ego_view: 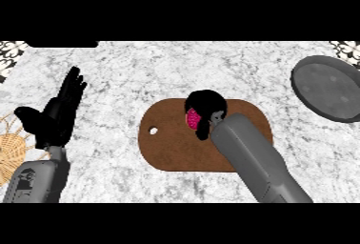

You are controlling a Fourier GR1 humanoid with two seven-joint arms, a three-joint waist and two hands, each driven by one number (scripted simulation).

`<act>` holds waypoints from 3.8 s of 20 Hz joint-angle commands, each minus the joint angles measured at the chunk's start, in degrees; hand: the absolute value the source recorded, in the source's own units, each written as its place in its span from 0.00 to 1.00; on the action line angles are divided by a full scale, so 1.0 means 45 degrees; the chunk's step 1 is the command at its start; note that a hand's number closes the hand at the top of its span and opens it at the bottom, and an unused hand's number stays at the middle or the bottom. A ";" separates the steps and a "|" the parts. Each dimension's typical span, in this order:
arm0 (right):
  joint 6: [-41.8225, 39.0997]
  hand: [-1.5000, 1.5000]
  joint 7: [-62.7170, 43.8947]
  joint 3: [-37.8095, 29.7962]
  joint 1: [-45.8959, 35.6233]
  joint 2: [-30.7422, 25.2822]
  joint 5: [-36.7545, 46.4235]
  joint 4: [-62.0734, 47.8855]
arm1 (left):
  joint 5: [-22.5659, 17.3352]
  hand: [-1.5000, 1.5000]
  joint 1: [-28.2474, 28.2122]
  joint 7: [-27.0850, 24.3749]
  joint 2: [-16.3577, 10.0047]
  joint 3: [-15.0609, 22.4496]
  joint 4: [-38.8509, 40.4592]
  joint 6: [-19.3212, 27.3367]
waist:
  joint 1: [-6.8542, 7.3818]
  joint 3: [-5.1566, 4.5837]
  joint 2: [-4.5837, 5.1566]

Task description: Pick the cupcake from the cutting board and place it in the pan

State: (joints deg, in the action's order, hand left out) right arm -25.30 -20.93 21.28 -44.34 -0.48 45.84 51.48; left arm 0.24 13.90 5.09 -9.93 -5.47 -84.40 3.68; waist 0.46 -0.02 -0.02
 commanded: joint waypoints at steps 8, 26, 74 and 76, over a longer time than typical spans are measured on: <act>0.0112 1.00 0.1333 0.0903 0.3117 -0.1795 0.0706 0.4163 | -0.0221 0.50 -0.0540 -0.0036 -0.0433 -0.0559 -0.0050 -0.0349 | -0.0492 0.0002 -0.0140; 0.2510 1.00 0.4797 -0.5157 1.0433 -0.6940 -0.3461 1.5369 | -0.0127 0.50 -0.0367 0.0790 -0.0289 -0.0399 -0.0770 -0.0055 | -0.0561 0.0009 -0.0060; 0.3348 0.00 1.4004 -1.0086 -0.0403 -0.9162 -0.3621 -0.8882 | -0.0094 0.50 0.0982 0.0068 0.0196 0.0084 0.0159 -0.0490 | 0.1099 0.0141 0.0515; 0.3287 0.00 1.4415 -1.0617 -0.0387 -0.9111 -0.4132 -0.9052 | 0.0062 0.50 0.0747 0.0157 0.0349 0.0280 -0.0041 -0.0356 | 0.1064 0.0146 0.0474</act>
State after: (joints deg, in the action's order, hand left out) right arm -9.35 41.10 -23.11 -45.26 -41.16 30.43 12.24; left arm 0.87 17.83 5.23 -8.30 -4.07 -83.59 2.15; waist 5.29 0.59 2.27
